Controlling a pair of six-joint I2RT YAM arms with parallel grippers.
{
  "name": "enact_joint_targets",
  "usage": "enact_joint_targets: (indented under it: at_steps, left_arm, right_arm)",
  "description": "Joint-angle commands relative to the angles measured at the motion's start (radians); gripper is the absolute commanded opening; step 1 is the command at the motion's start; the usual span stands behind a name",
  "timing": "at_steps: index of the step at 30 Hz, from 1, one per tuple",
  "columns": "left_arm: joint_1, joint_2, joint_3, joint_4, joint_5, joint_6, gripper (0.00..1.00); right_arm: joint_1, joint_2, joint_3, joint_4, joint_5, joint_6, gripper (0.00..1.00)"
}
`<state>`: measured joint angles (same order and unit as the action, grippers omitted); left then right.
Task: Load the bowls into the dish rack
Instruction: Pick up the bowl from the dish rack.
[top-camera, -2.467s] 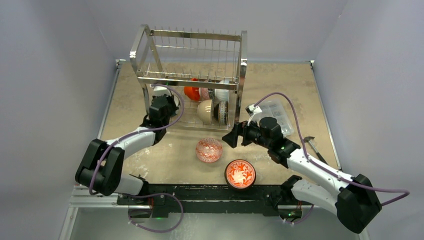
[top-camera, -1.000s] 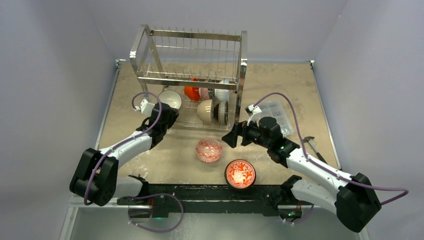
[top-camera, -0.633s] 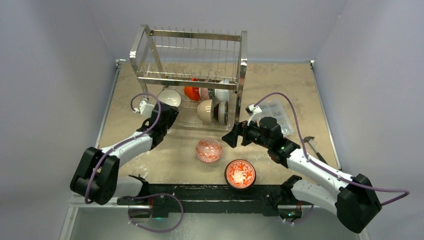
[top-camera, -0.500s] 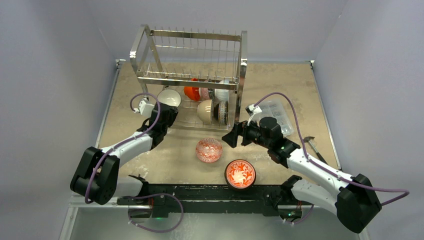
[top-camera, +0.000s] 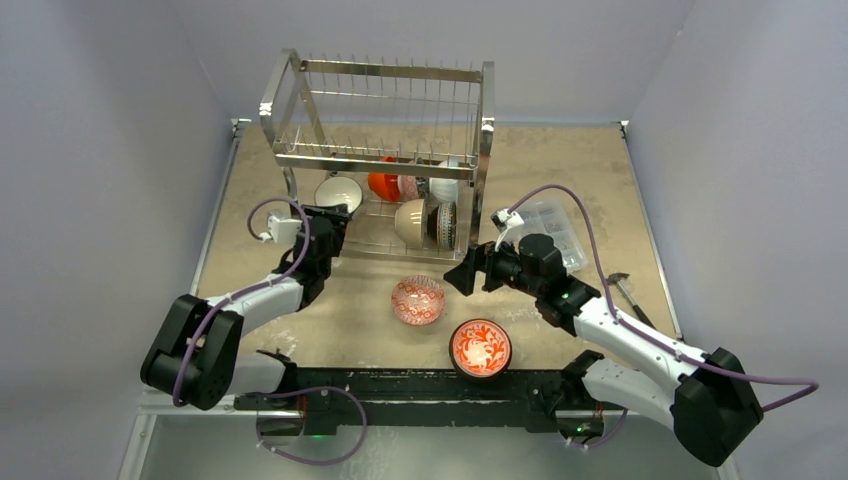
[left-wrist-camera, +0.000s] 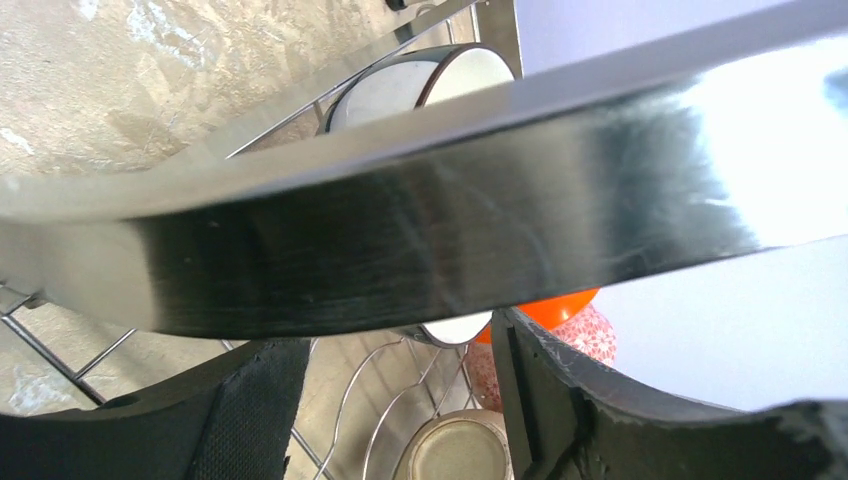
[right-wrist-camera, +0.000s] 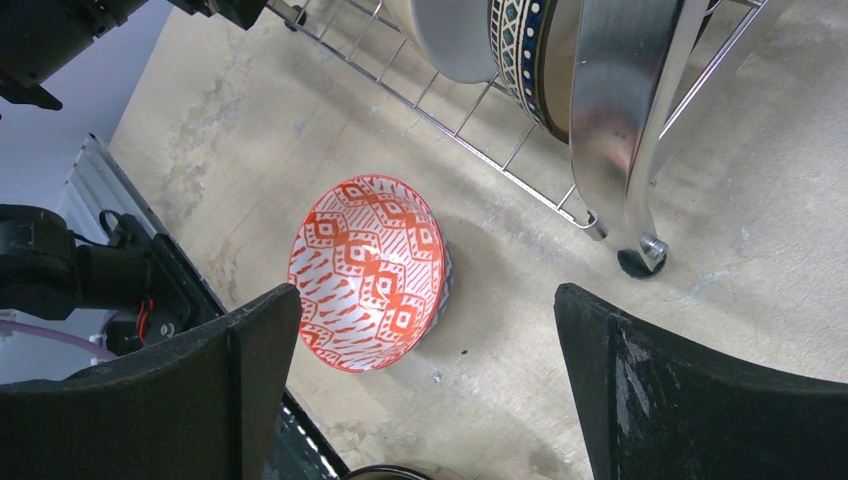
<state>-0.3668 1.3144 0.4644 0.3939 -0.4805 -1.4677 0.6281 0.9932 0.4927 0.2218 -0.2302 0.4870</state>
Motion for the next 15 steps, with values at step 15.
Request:
enact_joint_targets:
  at_steps: [15]
  left_arm:
    - [0.034,0.086,-0.006,-0.004,0.027,-0.032,0.34]
  right_arm:
    - [0.001,-0.027,0.01,0.004,-0.008,-0.001,0.98]
